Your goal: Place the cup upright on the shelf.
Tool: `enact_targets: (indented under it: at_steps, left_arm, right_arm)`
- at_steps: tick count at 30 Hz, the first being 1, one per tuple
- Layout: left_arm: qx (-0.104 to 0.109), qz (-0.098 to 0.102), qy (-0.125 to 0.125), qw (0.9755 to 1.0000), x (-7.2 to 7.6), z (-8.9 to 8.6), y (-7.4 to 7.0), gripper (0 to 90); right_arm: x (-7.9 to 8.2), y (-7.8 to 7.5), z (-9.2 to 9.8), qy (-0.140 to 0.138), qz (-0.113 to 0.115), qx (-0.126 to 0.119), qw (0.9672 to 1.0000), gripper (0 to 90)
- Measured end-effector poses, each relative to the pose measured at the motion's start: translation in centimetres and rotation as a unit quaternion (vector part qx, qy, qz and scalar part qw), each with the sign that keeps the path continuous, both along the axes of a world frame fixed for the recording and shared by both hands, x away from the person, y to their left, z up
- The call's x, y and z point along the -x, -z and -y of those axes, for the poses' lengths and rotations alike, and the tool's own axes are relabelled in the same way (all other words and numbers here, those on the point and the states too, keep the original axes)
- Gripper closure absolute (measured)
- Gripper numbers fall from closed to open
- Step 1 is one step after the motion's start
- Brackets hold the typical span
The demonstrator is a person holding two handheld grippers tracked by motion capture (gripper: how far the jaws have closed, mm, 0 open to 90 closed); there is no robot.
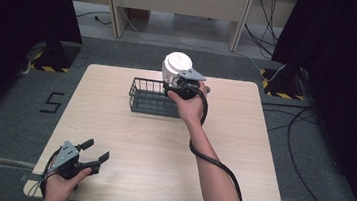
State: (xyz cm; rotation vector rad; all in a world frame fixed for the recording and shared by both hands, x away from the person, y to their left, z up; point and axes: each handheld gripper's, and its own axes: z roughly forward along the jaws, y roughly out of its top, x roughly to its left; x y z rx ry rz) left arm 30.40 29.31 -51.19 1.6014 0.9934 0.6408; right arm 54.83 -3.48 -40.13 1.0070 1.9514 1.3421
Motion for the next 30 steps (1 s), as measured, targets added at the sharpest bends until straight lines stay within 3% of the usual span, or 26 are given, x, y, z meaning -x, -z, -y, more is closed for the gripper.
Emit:
enact_targets:
  at_steps: [14, 30]
  left_arm:
    - [0.001, 0.000, 0.002, 1.0000, 0.0, 0.0, 0.0, 20.3]
    - [0.002, 0.000, 0.004, 1.0000, 0.0, 0.0, 0.0, 20.3]
  right_arm:
    - [-0.9, 1.5, -0.6, 0.010, -0.022, 0.004, 0.9997, 18.7]
    - [-1.6, 3.4, -1.3, 0.016, -0.057, 0.028, 0.9979, 18.4]
